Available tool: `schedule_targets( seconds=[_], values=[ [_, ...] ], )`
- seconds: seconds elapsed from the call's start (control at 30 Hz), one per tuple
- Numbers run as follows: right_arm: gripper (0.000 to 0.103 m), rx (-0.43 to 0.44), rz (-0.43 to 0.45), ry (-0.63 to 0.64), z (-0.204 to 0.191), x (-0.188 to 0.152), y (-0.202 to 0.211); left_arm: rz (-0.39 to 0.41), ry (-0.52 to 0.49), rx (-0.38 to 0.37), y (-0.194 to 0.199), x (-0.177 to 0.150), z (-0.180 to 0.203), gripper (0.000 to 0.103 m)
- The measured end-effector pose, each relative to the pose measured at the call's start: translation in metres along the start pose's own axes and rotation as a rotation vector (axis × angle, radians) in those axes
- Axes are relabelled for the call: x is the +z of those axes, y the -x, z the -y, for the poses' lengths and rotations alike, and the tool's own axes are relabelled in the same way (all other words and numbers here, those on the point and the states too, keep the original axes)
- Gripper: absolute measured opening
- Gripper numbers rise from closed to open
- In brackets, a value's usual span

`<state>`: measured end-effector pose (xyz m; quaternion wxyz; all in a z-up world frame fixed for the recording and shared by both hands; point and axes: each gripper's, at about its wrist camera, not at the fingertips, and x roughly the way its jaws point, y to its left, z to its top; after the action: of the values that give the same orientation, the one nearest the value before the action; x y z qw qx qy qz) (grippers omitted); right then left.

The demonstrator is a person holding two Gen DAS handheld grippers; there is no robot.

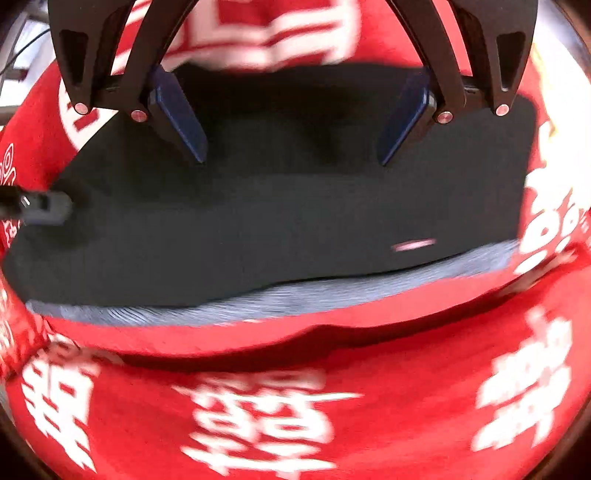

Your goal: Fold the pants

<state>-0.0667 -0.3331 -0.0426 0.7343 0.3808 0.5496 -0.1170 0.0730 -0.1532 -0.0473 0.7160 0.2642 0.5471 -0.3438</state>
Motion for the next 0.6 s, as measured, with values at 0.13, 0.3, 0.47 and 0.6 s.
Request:
schedule_targets(
  seconds=[0.13, 0.3, 0.47, 0.6],
  values=[
    [0.043, -0.001, -0.018, -0.051, 0.030, -0.006, -0.010, -0.021, -0.013, 0.005, -0.020, -0.018, 0.030, 0.083],
    [0.043, 0.199, -0.025, -0.159, 0.038, -0.034, 0.003, -0.052, 0.056, -0.040, -0.019, -0.029, 0.020, 0.083],
    [0.043, 0.251, -0.053, -0.258, 0.045, -0.048, -0.018, -0.057, 0.028, -0.023, -0.021, -0.026, 0.023, 0.083],
    [0.012, 0.283, -0.052, -0.379, 0.064, -0.046, -0.027, -0.065, 0.042, -0.021, -0.018, -0.029, 0.024, 0.083]
  ],
)
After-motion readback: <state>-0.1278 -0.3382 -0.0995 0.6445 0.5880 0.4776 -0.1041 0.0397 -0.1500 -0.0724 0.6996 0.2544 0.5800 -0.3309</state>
